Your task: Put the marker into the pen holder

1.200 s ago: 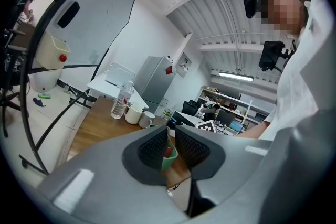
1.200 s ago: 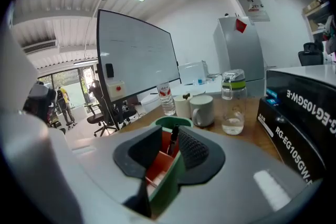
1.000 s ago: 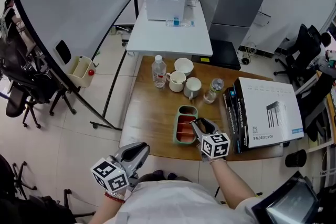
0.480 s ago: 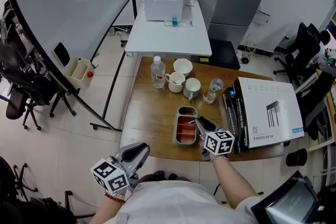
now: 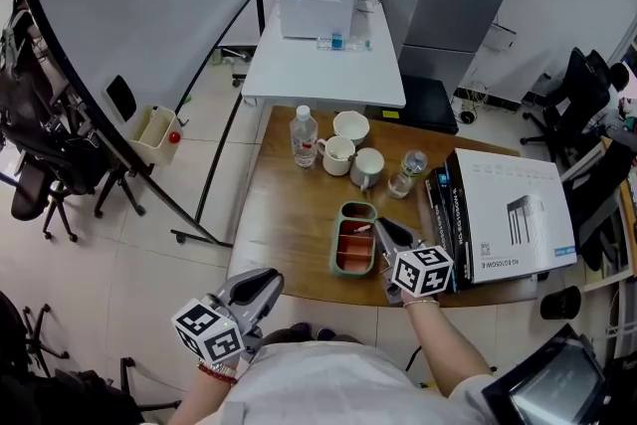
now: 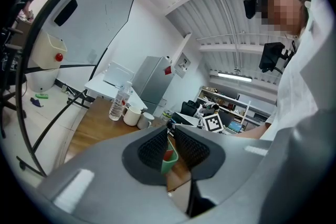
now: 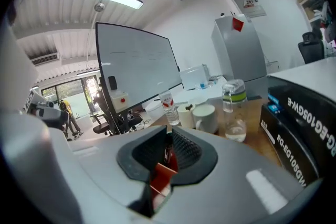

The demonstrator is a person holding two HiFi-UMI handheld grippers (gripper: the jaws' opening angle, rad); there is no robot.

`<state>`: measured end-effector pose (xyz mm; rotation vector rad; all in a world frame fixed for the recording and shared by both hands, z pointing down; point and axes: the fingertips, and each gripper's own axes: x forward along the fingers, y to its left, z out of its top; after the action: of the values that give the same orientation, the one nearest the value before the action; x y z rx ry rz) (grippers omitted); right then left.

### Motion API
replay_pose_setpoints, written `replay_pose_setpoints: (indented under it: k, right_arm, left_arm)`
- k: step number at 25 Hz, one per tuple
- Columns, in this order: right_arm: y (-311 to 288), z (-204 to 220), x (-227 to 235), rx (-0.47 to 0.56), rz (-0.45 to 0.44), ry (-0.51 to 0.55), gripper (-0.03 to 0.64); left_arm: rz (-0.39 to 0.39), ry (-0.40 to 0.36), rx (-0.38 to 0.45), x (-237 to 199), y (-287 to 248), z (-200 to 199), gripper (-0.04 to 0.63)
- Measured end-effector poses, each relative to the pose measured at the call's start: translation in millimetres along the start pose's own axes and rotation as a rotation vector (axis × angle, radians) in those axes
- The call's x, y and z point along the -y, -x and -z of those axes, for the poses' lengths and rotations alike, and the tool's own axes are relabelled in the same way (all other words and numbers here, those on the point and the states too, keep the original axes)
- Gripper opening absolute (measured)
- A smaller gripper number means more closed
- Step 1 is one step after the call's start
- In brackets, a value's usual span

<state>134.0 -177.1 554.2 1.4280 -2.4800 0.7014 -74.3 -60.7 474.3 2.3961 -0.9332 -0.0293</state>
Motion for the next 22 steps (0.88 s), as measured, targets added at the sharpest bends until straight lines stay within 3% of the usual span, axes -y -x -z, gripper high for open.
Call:
replay_pose_setpoints:
  k: [4,9,17,22]
  right_arm:
    - [12,-50,-10,0.059,-0.003,0.068,0.023]
    - [8,-91,-8,0.123,-0.008,0.059,0.023]
    - [-31,-45,2,0.026,0.022,0.037,0.023]
    - [-45,-17,16,-0.014,0.065,0.077,0.025]
  left_arm:
    - [0.000,-0.005,-0.002,2,0,-1,0.049]
    - [-0.015,-0.006,0.006,0,7,0,0.048]
    - [-0.090,0.002,0.037,-12,36,-1,0.049]
    - [-0.142,0.005,0.047,-18,55,-2,0.049]
